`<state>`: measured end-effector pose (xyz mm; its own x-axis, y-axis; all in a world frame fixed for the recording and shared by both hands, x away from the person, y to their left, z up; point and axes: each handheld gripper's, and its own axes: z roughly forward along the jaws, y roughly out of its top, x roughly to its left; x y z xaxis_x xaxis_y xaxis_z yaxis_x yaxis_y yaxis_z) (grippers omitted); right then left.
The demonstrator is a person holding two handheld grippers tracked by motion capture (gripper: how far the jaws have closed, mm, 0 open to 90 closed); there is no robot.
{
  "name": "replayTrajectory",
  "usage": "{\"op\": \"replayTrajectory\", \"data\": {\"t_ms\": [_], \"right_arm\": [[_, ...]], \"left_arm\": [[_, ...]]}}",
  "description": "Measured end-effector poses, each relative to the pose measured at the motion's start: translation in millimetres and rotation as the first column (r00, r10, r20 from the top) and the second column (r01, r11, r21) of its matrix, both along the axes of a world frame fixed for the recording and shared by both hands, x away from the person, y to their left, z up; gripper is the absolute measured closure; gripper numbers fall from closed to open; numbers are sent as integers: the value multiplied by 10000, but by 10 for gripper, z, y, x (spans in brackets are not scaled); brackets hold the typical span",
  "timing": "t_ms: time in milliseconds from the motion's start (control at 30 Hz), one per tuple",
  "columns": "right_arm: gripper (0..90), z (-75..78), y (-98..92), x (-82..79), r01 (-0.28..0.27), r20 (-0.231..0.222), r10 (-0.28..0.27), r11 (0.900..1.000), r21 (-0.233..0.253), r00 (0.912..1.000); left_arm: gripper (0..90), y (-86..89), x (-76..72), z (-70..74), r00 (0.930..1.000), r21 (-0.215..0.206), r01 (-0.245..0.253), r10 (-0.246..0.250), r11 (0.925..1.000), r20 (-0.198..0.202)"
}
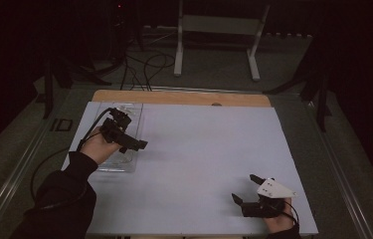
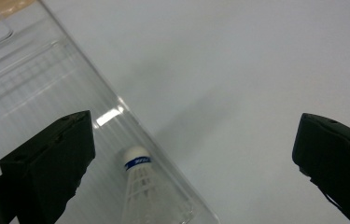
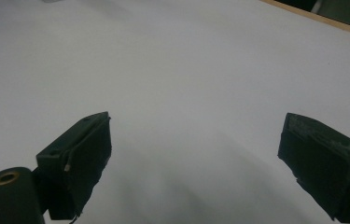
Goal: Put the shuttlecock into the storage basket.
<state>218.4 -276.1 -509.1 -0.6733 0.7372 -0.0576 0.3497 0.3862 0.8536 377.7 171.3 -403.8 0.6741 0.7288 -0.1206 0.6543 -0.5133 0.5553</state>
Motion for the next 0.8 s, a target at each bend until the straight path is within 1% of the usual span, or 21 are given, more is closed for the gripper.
{"op": "replayTrajectory", "data": {"t_ms": [67, 133, 167, 200, 233, 300, 400, 467, 533, 567, 633, 667, 700, 733, 800], "right_arm": [[96, 1, 0, 0, 7, 8, -7, 10000, -18, 10000], [96, 1, 0, 0, -9, 23, 9, 10000, -17, 10000], [95, 1, 0, 0, 1, 21, -1, 10000, -25, 10000], [95, 1, 0, 0, 1, 21, -1, 10000, -25, 10000], [95, 1, 0, 0, 7, 10, -7, 10000, -12, 10000], [95, 1, -1, -1, 12, 9, -12, 10000, -4, 10000], [96, 2, -3, 0, 1, 26, -1, 10000, -19, 10000], [95, 2, -3, 0, 1, 26, 0, 10000, -18, 10000], [96, 3, -3, -1, -4, 18, 4, 10000, -20, 10000], [95, 3, -2, -2, -4, 26, 4, 10000, -18, 10000], [96, 2, -3, -1, -1, 15, 1, 10000, -20, 10000], [95, 1, -3, -1, 2, 5, -2, 10000, -9, 10000], [95, 1, -3, -1, 6, -3, -6, 10000, -2, 10000], [96, 1, -3, -1, 7, 7, -7, 10000, -13, 10000], [96, 3, -2, 0, -19, 24, 19, 10000, -20, 10000]], "left_arm": [[0, -19, -5, 17, 10000, -141, -40, 41, 9999, 66], [0, -34, -14, 40, 9997, -362, -6, 15, 9993, 248], [0, -44, -18, 51, 9997, -481, -7, 20, 9988, 261], [0, -44, -18, 51, 9997, -481, -7, 20, 9988, 261], [0, -65, -26, 75, 9992, -526, 28, -7, 9986, 396], [1, -90, -35, 91, 9989, -612, 97, -69, 9981, 457], [1, -137, -52, 98, 9982, -529, 280, -251, 9982, 537], [0, -166, -59, 93, 9977, -542, 452, -424, 9975, 523], [1, -196, -66, 87, 9975, -579, 612, -589, 9964, 396], [1, -214, -74, 83, 9967, -562, 715, -692, 9959, 419], [1, -253, -98, 85, 9934, -287, 969, -948, 9949, 649], [1, -270, -110, 85, 9920, -236, 1074, -1055, 9939, 691], [1, -290, -116, 84, 9918, -119, 1129, -1120, 9935, 613], [1, -309, -124, 82, 9894, -1, 1302, -1299, 9915, 642], [1, -347, -140, 77, 9867, 159, 1466, -1473, 9891, 684]]}}
